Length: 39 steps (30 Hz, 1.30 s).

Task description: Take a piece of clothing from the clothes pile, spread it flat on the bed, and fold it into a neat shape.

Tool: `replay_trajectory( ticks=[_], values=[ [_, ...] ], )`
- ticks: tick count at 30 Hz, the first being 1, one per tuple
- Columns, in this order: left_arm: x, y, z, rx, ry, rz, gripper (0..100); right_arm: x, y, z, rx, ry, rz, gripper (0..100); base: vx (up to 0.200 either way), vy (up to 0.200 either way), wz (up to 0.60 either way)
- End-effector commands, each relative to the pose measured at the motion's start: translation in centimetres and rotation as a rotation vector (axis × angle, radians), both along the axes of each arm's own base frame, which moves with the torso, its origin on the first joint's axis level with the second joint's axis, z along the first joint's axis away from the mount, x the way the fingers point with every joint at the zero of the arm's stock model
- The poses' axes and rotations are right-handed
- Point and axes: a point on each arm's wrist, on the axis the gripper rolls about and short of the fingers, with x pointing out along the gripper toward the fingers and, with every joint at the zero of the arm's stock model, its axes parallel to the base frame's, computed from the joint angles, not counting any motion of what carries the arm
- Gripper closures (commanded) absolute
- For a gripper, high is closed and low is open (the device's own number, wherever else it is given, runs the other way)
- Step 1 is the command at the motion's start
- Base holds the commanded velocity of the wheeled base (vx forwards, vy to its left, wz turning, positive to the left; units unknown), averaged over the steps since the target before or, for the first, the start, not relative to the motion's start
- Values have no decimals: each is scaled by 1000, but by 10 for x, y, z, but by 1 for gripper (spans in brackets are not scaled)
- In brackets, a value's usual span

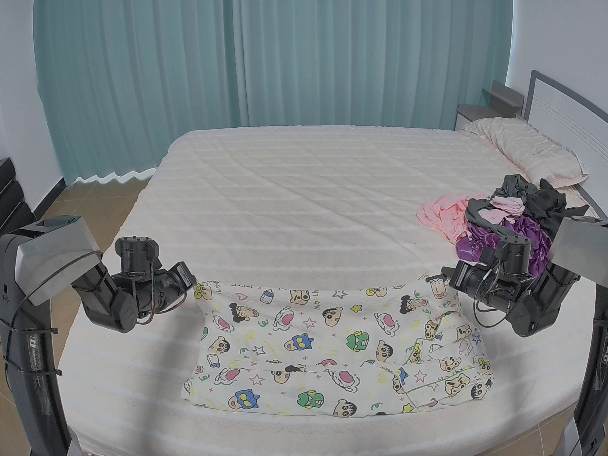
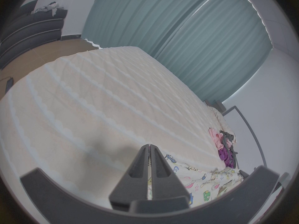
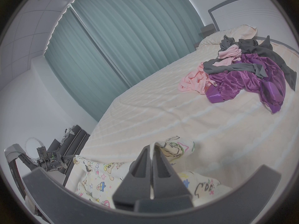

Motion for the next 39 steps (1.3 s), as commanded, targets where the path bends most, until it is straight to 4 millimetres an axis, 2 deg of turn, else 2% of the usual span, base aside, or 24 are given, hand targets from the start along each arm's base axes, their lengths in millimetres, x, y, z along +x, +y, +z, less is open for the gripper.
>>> replay_trajectory(
  ticks=[1,6,11,14,17,22,27,34,35,36,39],
  values=[
    [-26,1,-3,53,8,-32,100,-24,-3,1,-26,5,23,100,0,0,0],
    [-50,1,-21,97,37,-63,100,-52,-7,-22,-81,72,90,100,0,0,0],
    [-71,2,-37,146,88,-102,100,-68,-13,-45,-125,97,103,100,0,0,0],
    [-78,2,-46,164,111,-116,100,-76,-17,-55,-142,129,103,100,0,0,0],
    [-88,4,-65,208,158,-148,100,-88,-25,-70,-211,184,126,100,0,0,0],
    [-93,3,-70,225,161,-164,100,-100,-26,-86,-255,201,152,100,0,0,0],
    [-97,2,-71,245,168,-185,100,-105,-24,-93,-261,233,163,100,0,0,0],
    [-100,2,-73,265,175,-201,100,-105,-24,-92,-260,232,162,100,0,0,0],
    [-100,2,-73,265,175,-201,100,-105,-24,-92,-260,232,162,0,0,0,0],
    [-100,2,-73,265,175,-201,0,-104,-24,-92,-256,227,159,0,0,0,0],
    [-101,2,-72,260,176,-198,0,-101,-25,-86,-251,202,150,0,0,0,0]
  ],
)
